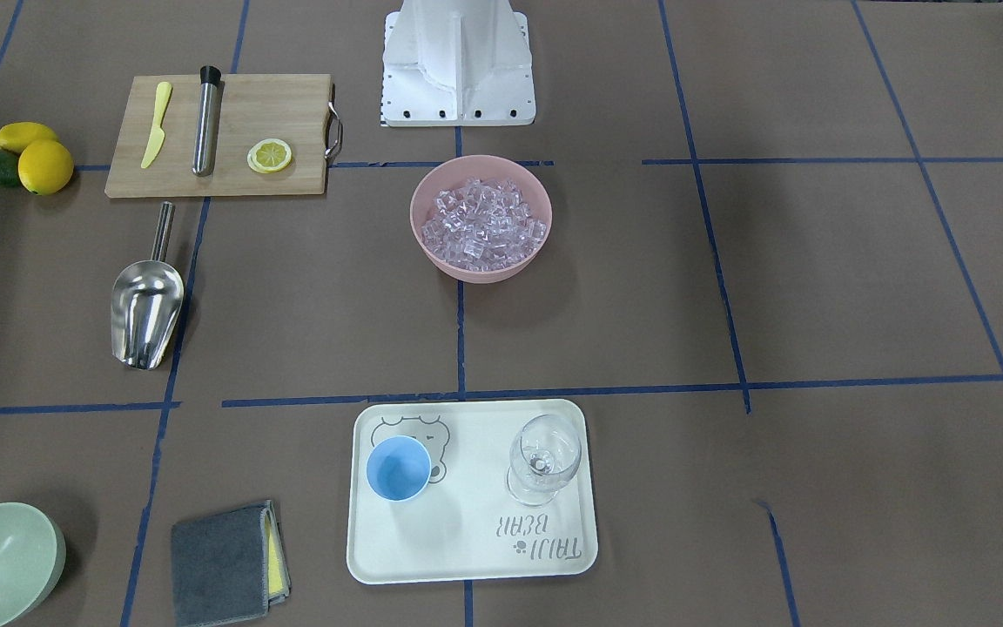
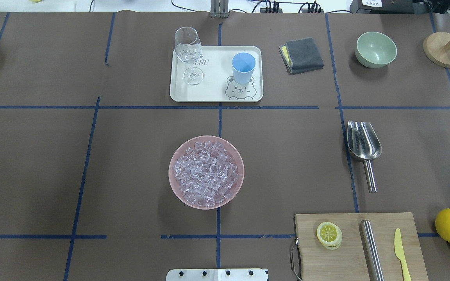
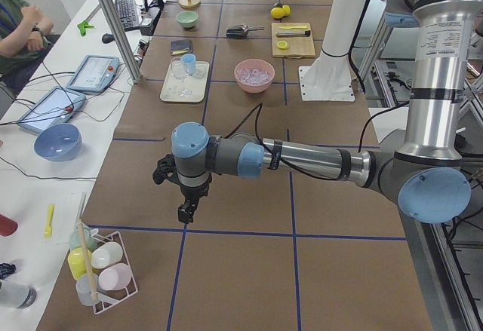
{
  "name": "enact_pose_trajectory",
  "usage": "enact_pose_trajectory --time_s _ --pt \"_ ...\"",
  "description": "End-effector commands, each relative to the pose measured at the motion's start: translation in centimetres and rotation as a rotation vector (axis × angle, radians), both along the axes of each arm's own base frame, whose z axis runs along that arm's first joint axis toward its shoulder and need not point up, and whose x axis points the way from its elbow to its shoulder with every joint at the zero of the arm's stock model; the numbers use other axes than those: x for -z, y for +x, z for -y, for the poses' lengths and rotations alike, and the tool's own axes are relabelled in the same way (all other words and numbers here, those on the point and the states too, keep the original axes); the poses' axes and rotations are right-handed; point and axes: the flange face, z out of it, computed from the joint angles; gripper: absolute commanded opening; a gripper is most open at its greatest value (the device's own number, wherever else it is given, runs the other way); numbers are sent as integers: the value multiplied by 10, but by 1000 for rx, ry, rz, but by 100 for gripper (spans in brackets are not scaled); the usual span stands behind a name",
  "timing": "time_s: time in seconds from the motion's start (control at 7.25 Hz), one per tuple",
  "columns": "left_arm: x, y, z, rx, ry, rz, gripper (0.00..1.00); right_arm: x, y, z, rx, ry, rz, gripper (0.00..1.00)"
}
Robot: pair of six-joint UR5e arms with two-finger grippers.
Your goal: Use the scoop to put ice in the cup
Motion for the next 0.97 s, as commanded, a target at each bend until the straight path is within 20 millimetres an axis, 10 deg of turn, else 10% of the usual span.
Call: enact_pose_trajectory --time_s 0.0,0.83 --pt "11 4 6 -5 101 -3 100 7 0 2 -1 21 7 100" --pt "86 86 30 -27 510 -167 100 27 -10 20 19 55 37 100"
